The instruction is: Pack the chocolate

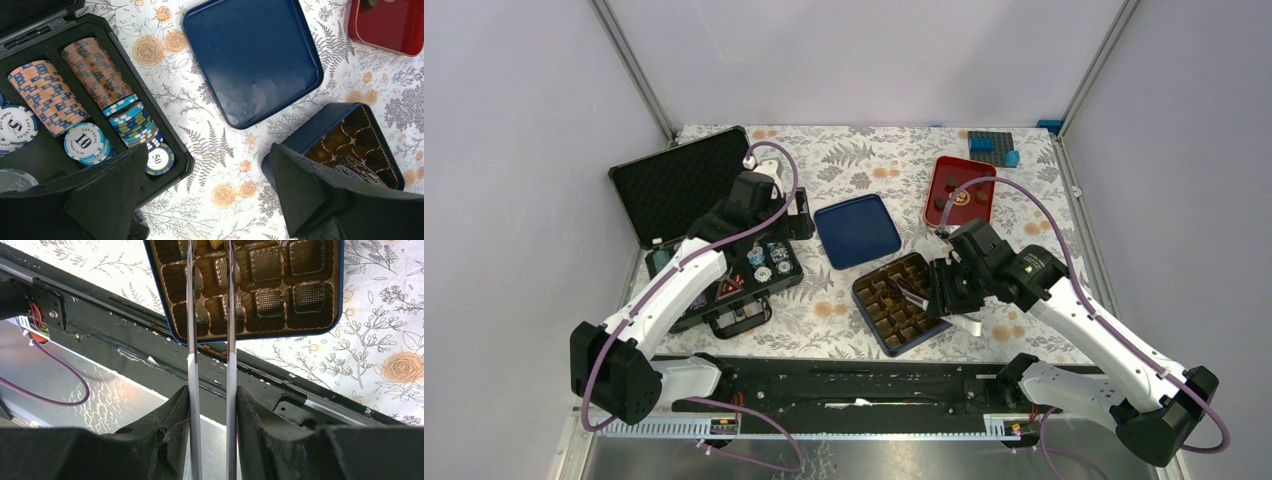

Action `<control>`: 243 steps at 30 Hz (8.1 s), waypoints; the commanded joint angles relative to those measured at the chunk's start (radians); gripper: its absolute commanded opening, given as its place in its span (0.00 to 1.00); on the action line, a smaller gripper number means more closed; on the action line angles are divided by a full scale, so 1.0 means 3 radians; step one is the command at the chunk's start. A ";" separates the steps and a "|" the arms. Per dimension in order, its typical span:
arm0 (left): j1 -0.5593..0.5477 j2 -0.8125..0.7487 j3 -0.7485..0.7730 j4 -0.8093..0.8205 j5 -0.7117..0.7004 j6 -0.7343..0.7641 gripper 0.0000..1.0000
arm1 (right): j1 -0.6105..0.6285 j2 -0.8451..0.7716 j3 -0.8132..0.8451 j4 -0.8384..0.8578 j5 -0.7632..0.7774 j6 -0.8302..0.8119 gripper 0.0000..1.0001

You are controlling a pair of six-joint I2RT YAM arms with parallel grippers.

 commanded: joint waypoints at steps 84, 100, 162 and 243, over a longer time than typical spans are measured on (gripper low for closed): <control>0.0010 0.0183 0.0067 0.0095 -0.0040 0.0127 0.99 | -0.1210 0.1706 0.0356 0.1817 0.1189 -0.0983 0.45; 0.0010 0.0193 0.0072 0.0092 -0.0054 0.0150 0.99 | -0.1210 0.1854 0.0473 0.1863 0.1289 -0.1005 0.44; 0.0010 0.0140 0.0167 0.0077 -0.0070 0.0177 0.99 | -0.0457 0.0229 0.0645 -0.0387 0.0148 -0.0723 0.18; 0.0010 0.0050 0.0052 0.0164 -0.0004 0.0257 0.99 | -0.1267 0.1580 0.0559 0.1787 0.1501 -0.0884 0.36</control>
